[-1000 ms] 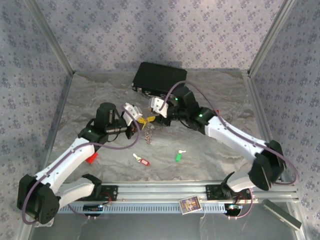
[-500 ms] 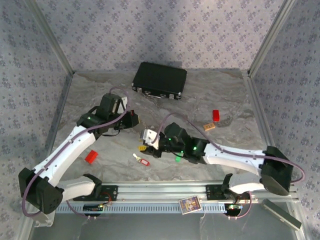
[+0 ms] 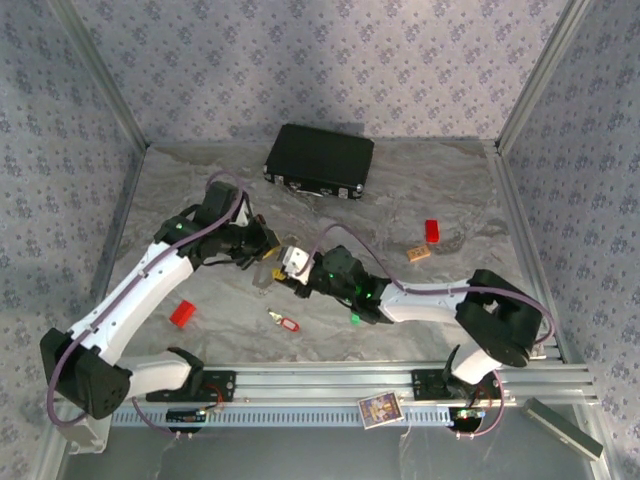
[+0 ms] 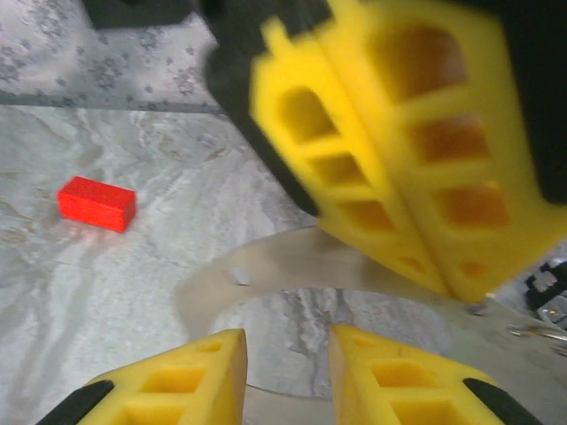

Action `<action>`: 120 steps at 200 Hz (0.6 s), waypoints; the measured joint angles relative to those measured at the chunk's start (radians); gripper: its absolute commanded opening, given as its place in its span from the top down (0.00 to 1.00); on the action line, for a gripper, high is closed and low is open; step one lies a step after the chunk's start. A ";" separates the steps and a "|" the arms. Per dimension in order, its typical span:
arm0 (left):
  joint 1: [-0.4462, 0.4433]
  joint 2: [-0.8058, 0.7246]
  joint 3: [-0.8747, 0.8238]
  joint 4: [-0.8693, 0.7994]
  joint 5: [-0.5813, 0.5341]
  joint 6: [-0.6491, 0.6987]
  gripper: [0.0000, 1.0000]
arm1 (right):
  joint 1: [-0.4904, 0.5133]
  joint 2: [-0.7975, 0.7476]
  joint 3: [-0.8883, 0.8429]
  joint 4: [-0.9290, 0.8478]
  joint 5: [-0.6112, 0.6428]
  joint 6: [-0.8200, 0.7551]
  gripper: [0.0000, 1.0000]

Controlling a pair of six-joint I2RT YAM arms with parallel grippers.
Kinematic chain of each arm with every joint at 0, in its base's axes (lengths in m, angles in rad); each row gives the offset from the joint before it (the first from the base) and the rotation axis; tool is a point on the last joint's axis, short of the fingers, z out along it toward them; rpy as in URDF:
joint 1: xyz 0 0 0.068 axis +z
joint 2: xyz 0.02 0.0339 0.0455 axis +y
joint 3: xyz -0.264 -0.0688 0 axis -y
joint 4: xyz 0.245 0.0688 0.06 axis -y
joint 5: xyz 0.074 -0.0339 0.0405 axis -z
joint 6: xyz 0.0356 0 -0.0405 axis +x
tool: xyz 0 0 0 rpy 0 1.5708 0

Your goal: Put the keys on the keyring

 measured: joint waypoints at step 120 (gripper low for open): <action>0.029 0.063 0.002 -0.048 0.148 -0.217 1.00 | -0.039 0.082 -0.122 0.252 0.015 -0.106 0.76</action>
